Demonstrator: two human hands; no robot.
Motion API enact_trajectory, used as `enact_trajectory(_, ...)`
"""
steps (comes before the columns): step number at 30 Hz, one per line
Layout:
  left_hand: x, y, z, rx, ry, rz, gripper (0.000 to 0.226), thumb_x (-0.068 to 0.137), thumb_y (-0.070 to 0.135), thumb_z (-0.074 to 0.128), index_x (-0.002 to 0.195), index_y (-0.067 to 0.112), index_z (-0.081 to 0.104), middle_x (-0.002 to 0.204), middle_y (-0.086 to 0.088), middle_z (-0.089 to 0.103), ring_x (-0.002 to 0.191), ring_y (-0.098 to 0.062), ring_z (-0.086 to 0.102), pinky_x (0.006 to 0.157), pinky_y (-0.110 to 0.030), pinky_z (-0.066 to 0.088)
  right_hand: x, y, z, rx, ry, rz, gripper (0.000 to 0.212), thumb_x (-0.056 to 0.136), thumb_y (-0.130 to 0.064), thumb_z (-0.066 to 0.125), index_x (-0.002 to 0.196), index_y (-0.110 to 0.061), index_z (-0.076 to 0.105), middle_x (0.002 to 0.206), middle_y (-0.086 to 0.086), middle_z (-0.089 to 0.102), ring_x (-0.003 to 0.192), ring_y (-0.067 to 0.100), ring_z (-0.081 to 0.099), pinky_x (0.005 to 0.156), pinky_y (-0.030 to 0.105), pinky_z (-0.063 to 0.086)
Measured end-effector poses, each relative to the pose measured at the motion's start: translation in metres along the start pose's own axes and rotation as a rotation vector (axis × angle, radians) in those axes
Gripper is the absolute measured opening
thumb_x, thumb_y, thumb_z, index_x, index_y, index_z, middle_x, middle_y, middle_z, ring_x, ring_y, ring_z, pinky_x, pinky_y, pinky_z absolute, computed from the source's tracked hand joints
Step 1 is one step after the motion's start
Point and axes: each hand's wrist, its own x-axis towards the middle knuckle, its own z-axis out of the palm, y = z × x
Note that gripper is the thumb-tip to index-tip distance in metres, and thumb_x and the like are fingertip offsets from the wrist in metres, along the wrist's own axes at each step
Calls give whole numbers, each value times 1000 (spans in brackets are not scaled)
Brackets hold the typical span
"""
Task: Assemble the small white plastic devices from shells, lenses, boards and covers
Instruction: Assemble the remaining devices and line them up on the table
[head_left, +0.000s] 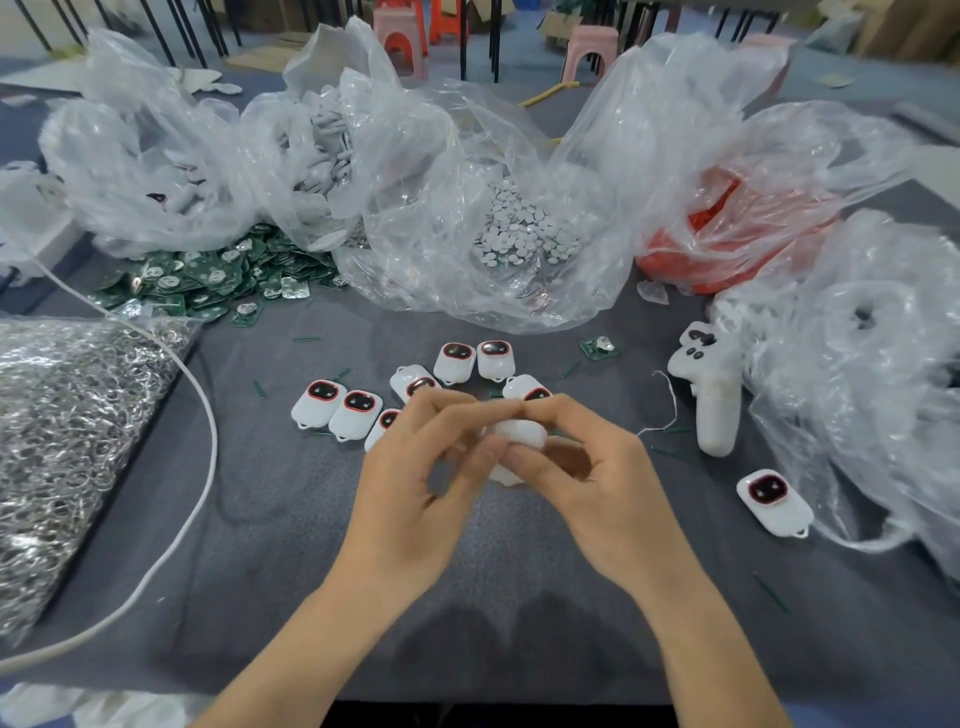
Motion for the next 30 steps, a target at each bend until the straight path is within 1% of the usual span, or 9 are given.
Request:
enact_trajectory(3, 1, 7, 5, -322, 52, -224, 8, 86, 17, 64, 91, 22, 68, 87, 3, 73, 81, -9, 69, 69, -16, 52, 0, -3, 0, 92, 88, -8, 15, 78, -19, 75, 91, -25, 69, 85, 0, 69, 77, 16, 64, 59, 26, 54)
enact_trajectory(5, -2, 10, 11, -462, 86, -325, 7, 83, 10, 60, 90, 10, 64, 81, 2, 74, 76, -12, 71, 66, -18, 55, -1, -1, 4, 180, 157, -1, 12, 77, -16, 75, 87, -21, 71, 83, 4, 70, 74, 15, 65, 56, 23, 53)
enact_trajectory(7, -5, 12, 13, -529, 80, -339, 15, 81, 10, 59, 95, 8, 63, 80, 0, 72, 75, -15, 71, 66, -22, 56, -4, 1, 8, 250, 213, 8, 8, 76, -14, 74, 84, -16, 73, 76, 6, 69, 67, 13, 63, 54, 22, 52)
enact_trajectory(10, -5, 17, 11, -500, 14, -286, 24, 79, 13, 59, 102, 16, 65, 84, 3, 73, 71, -11, 70, 66, -18, 55, -8, 2, 11, 249, 219, -9, 5, 76, -14, 74, 82, -14, 73, 72, 2, 69, 59, 11, 59, 52, 21, 49)
enact_trajectory(14, -7, 20, 9, -402, 17, -224, 9, 86, 13, 63, 89, 20, 65, 77, 9, 72, 64, -5, 67, 63, -14, 52, -11, -1, 12, 184, 194, -46, 3, 77, -17, 71, 79, -19, 72, 69, 0, 67, 55, 11, 56, 49, 21, 46)
enact_trajectory(16, -9, 21, 9, -345, 29, -195, 8, 88, 10, 60, 86, 19, 62, 73, 12, 71, 61, -2, 65, 61, -12, 49, -11, -2, 15, 160, 199, -63, 2, 77, -18, 71, 76, -20, 70, 65, -3, 64, 53, 10, 54, 47, 20, 44)
enact_trajectory(22, -13, 22, 12, -394, 72, -200, 3, 87, 12, 57, 85, 13, 59, 77, 7, 72, 63, -6, 67, 60, -17, 52, -15, -2, 17, 35, 244, -136, 5, 80, -34, 68, 80, -30, 68, 73, -4, 64, 63, 10, 56, 56, 27, 46)
enact_trajectory(26, -10, 17, 13, -414, 50, -247, 4, 88, 18, 57, 84, 16, 57, 75, 4, 71, 58, -12, 67, 53, -22, 53, -11, 2, 18, 147, 210, -55, 10, 84, -23, 66, 86, -14, 70, 69, -7, 64, 60, 6, 55, 54, 17, 45)
enact_trajectory(30, -5, 7, 10, -355, 40, -286, 3, 87, 20, 57, 87, 20, 61, 72, 5, 69, 56, -15, 66, 50, -24, 52, -9, 9, 17, 308, 191, 52, 9, 83, -19, 64, 88, -15, 71, 76, -2, 68, 68, 11, 60, 62, 22, 49)
